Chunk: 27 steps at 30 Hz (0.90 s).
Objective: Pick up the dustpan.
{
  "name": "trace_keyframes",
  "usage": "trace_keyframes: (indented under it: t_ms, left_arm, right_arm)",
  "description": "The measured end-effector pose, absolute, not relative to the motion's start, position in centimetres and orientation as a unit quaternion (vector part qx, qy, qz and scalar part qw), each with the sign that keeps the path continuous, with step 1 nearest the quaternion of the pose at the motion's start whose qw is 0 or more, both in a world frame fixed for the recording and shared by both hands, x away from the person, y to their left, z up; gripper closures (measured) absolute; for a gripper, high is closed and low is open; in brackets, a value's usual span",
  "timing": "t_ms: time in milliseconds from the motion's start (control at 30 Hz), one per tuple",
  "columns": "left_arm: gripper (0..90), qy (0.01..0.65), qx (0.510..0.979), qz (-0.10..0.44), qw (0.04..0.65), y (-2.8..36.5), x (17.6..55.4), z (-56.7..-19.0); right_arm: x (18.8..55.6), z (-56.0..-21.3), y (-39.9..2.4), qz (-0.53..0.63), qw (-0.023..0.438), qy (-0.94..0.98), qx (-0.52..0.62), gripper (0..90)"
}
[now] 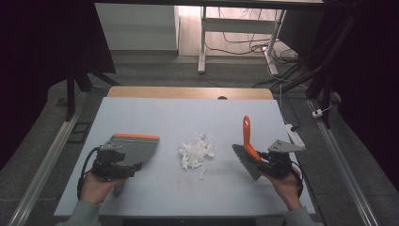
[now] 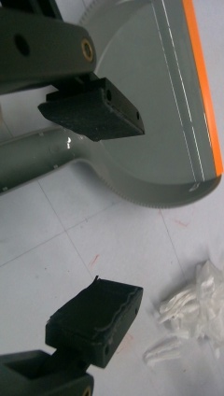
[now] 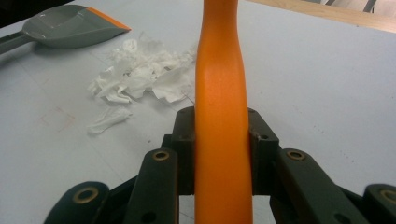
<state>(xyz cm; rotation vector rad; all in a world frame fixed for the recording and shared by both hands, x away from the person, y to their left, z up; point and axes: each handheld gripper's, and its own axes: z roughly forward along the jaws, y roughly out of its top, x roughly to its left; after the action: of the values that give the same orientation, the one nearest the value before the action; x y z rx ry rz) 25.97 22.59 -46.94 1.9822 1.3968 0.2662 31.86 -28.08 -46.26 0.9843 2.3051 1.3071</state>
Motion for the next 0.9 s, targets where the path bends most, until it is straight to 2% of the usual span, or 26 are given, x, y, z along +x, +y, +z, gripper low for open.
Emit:
trace_keyframes:
  t_ms: [500, 900]
  left_arm:
    - [19.5, 0.587, 0.746, 0.094, 0.301, 24.8, 25.6, -48.3]
    - [19.4, 0.602, 0.745, 0.062, 0.282, 25.2, 26.0, -49.8]
  right_arm:
    - [31.9, -46.4, -27.9, 0.451, 0.158, 0.808, 0.345, 70.0]
    - [31.9, -46.6, -27.8, 0.445, 0.156, 0.812, 0.345, 70.0]
